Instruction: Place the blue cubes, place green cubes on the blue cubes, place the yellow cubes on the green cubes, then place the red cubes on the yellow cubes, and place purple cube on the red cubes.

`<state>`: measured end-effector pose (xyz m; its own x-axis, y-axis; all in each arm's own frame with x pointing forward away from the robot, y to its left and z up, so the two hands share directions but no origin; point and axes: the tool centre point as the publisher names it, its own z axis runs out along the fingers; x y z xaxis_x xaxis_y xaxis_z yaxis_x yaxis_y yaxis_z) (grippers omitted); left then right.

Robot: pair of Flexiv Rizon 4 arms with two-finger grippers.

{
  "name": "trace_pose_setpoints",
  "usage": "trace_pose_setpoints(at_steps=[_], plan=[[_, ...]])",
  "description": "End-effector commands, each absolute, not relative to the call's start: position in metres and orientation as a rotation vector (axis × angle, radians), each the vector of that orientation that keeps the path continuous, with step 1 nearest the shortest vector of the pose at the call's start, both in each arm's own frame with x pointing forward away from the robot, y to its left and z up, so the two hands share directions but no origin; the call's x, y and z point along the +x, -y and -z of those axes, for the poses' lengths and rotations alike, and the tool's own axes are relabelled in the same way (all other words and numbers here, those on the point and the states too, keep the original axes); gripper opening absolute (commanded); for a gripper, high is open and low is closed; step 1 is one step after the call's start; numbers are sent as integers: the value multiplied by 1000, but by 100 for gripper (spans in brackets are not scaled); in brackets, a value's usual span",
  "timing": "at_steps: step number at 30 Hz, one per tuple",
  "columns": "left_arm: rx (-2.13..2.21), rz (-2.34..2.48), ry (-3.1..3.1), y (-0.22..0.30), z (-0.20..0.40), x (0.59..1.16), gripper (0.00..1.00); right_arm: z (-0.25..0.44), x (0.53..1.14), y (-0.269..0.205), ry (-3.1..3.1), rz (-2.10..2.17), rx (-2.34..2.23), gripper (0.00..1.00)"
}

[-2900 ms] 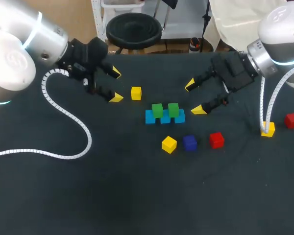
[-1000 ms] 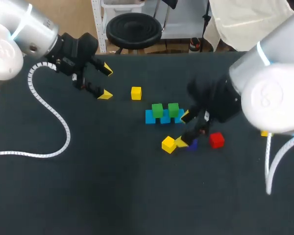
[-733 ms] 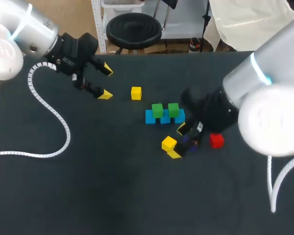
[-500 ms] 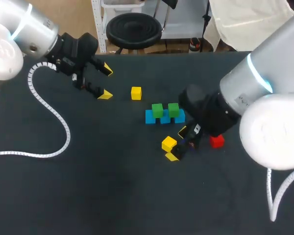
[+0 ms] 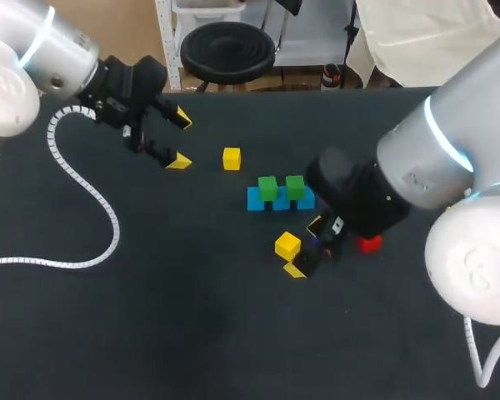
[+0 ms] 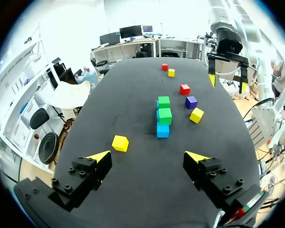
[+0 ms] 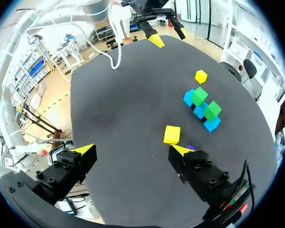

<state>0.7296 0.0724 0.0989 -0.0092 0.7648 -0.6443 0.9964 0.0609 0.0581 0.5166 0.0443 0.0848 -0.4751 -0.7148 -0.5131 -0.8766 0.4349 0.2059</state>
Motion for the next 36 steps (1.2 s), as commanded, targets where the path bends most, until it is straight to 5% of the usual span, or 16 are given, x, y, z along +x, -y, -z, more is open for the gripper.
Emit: trace_pose_setpoints(at_steps=[1,36], plan=[[1757,582,-1825,-73,-99,731,100,-61,529,-53,-2336,-717,-1383,100],[1757,582,-1825,-73,-99,731,100,-55,523,-45,-2471,-438,-1395,100]])
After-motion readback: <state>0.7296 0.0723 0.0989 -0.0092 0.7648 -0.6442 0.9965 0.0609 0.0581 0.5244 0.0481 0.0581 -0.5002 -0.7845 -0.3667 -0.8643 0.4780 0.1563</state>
